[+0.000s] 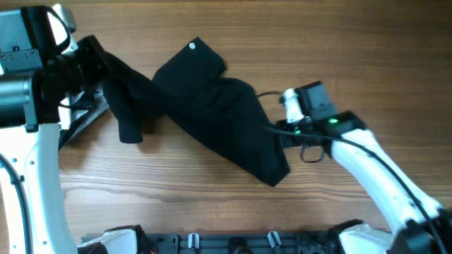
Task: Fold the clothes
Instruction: 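Lift the shirt with both grippers, stretch it, and lay it down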
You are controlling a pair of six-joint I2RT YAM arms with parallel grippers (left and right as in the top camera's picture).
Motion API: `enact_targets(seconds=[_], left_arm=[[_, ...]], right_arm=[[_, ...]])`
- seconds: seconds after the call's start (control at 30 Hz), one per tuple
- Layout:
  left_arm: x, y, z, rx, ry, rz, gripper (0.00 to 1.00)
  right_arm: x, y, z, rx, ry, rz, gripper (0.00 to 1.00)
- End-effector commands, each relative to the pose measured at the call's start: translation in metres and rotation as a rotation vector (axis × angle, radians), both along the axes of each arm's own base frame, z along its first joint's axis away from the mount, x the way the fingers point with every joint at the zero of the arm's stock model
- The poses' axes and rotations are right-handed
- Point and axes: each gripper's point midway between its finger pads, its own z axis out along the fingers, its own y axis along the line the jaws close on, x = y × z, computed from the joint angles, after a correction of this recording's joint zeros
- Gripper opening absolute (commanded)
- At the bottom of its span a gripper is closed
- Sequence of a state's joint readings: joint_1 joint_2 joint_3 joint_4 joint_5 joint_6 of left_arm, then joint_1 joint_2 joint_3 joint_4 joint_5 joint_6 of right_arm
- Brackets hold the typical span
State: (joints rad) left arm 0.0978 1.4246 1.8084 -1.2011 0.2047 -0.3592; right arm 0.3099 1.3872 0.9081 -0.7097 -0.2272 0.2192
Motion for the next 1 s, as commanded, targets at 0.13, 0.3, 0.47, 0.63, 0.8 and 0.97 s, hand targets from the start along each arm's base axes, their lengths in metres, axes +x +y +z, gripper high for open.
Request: enact_targets(seconds=[0.13, 0.3, 0.47, 0.63, 0.8, 0.97], left_arm=[[-0.004, 0.001, 0.069, 0.069, -0.248, -0.019, 0.04], [-0.035, -0.001, 0.136, 0.109, -0.446, -0.026, 0.04], [-0.083, 0.005, 0.197, 0.161, -0.631, 0.036, 0.04], [-0.136, 0.015, 0.23, 0.21, -0.763, 0.126, 0.04], [-0.147, 0.015, 0.234, 0.213, -0.782, 0.132, 0.04], [-0.084, 0.025, 0.204, 0.235, -0.644, 0.131, 0.04]], right_arm=[[0.046, -0.068, 0.176, 0.061, -0.367, -0.257, 0.04], [0.04, -0.106, 0.298, 0.079, -0.605, -0.365, 0.04], [-0.002, -0.118, 0.403, 0.085, -0.835, -0.397, 0.04], [-0.048, -0.122, 0.456, 0.072, -0.968, -0.426, 0.04], [-0.058, -0.122, 0.451, 0.065, -0.936, -0.43, 0.04], [-0.015, -0.125, 0.416, 0.046, -0.795, -0.434, 0.04]])
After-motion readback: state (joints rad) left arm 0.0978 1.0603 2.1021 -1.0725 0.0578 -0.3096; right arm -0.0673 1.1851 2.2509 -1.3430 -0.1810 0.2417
